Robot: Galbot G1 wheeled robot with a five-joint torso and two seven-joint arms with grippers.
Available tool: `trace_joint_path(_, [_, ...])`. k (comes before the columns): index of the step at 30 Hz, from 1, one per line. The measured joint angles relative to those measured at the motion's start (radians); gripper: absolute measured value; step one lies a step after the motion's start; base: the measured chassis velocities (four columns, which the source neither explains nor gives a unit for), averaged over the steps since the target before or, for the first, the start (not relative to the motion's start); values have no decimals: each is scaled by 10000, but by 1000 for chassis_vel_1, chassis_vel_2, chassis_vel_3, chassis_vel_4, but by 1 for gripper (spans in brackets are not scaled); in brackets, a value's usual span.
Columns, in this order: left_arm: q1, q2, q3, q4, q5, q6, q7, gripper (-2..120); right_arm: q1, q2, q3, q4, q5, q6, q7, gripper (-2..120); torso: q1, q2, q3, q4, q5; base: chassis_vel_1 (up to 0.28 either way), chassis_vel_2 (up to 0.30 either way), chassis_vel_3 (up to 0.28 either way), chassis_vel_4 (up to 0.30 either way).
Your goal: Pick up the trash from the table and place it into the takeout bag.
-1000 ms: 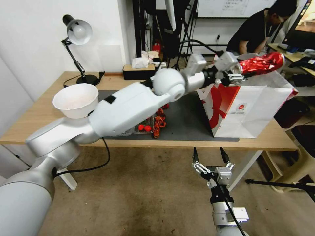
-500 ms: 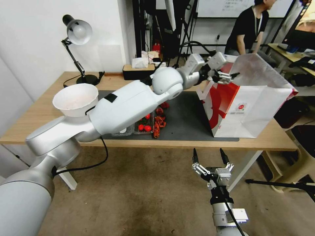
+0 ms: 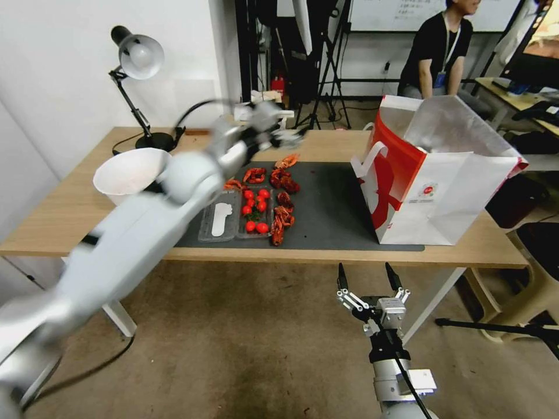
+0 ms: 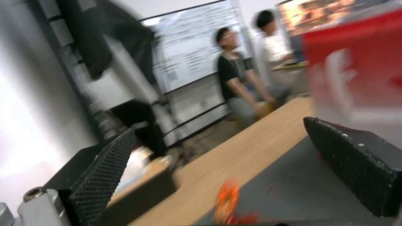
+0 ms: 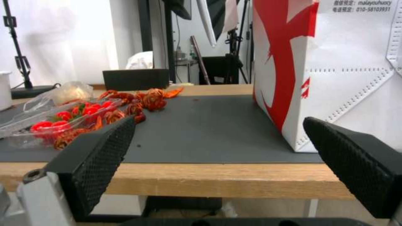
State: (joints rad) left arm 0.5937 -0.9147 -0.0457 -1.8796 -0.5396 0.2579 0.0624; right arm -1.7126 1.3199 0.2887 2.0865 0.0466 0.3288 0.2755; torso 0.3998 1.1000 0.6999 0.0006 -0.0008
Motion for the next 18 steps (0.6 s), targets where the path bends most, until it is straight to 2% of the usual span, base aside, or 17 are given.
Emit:
trace_joint_path(2, [2240, 6, -1554, -804, 583, -523, -509, 100, 2, -6, -29, 26, -15, -26, -2, 100, 0, 0, -1, -3, 9, 0, 0, 0, 0])
trace_joint_path(3, [2240, 6, -1554, -804, 583, -523, -509, 100, 2, -6, -29, 26, -15, -26, -2, 100, 0, 0, -1, -3, 9, 0, 0, 0, 0])
trace_joint_path(6, [4442, -510, -2726, -1550, 1165, -753, -931, 100, -16, 3, -47, 84, -29, -31, -2, 100, 1, 0, -1, -9, 9, 0, 0, 0, 0])
trace_joint_path(7, [4442, -510, -2726, -1550, 1165, -753, -931, 100, -16, 3, -47, 84, -29, -31, -2, 100, 1, 0, -1, -9, 9, 0, 0, 0, 0])
trace_joint_path(10, [6390, -1158, -3829, -2228, 1637, -1114, -1239, 100, -48, 3, -52, 114, -30, -32, -3, 100, 0, 1, -2, -5, 11, 0, 0, 0, 0])
trace_joint_path(11, [6390, -1158, -3829, -2228, 1637, -1114, -1239, 100, -48, 3, -52, 114, -30, -32, -3, 100, 0, 1, -2, -5, 11, 0, 0, 0, 0])
trace_joint_path(13, [7548, -1569, -4442, -2522, 1888, -1503, -1428, 100, -64, 4, -54, 119, -31, -32, -3, 100, 0, 1, -1, -6, 8, 0, 0, 0, 0])
trace_joint_path(15, [8581, -1918, -4809, -2707, 2033, -1775, -1487, 100, -65, 11, -56, 119, -33, -31, -3, 100, 0, 1, 0, -5, 10, 0, 0, 0, 0])
trace_joint_path(16, [8581, -1918, -4809, -2707, 2033, -1775, -1487, 100, -65, 11, -56, 119, -33, -31, -3, 100, 0, 1, 0, -5, 10, 0, 0, 0, 0])
trace_joint_path(18, [9360, -2276, -4973, -2721, 2356, -2236, -1573, 100, -58, 19, -64, 120, -33, -31, -3, 100, -1, 1, -1, -3, 9, 0, 0, 0, 0])
